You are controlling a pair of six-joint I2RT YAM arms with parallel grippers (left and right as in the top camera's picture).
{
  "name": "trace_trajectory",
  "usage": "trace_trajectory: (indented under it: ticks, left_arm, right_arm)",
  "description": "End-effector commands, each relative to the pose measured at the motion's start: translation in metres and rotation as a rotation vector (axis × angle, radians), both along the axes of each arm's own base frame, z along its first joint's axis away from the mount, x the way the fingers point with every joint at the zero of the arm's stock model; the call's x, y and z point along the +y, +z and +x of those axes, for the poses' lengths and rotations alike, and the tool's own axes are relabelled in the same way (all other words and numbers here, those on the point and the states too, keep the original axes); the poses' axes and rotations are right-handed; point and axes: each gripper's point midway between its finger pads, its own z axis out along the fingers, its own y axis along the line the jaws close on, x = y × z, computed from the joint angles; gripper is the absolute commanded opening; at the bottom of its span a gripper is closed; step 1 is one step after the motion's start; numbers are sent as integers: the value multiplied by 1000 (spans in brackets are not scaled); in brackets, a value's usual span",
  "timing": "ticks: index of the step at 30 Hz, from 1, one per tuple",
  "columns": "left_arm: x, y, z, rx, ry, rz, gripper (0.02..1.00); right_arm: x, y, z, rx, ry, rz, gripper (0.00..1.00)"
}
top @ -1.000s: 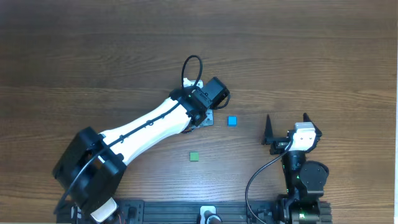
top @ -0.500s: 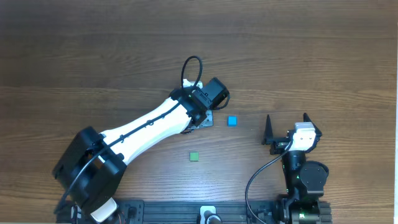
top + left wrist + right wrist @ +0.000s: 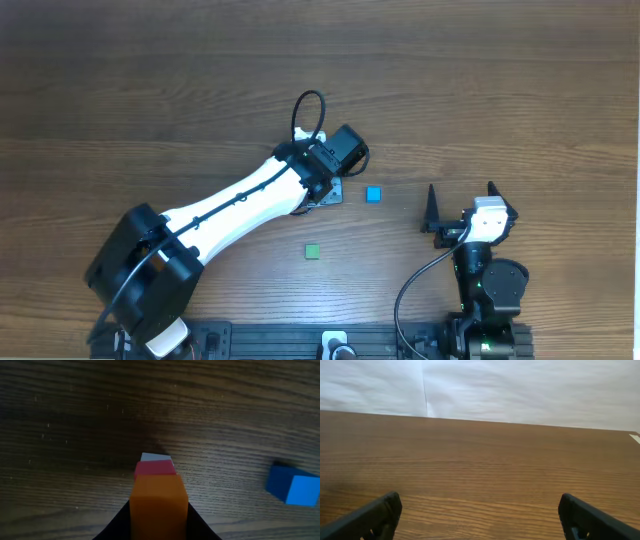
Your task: Stack Cubes
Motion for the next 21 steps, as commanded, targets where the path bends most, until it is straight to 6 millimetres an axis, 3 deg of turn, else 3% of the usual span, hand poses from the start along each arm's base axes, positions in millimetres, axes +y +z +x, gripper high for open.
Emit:
trace_trajectory:
  ticks: [1, 8, 13, 19, 21]
  left_arm:
    - [1, -8, -2, 21, 14, 8, 119]
    - [1, -9, -2, 22, 15, 10, 139]
    - [1, -9, -2, 22, 15, 10, 226]
    - [1, -9, -2, 22, 15, 10, 467]
    - [1, -9, -2, 21, 15, 10, 621]
  right_arm:
    - [1, -2, 0, -1, 3, 2, 991]
    - [1, -2, 0, -1, 3, 2, 993]
    - [1, -2, 0, -1, 3, 2, 993]
    - [1, -2, 0, -1, 3, 2, 993]
    - [1, -2, 0, -1, 3, 2, 991]
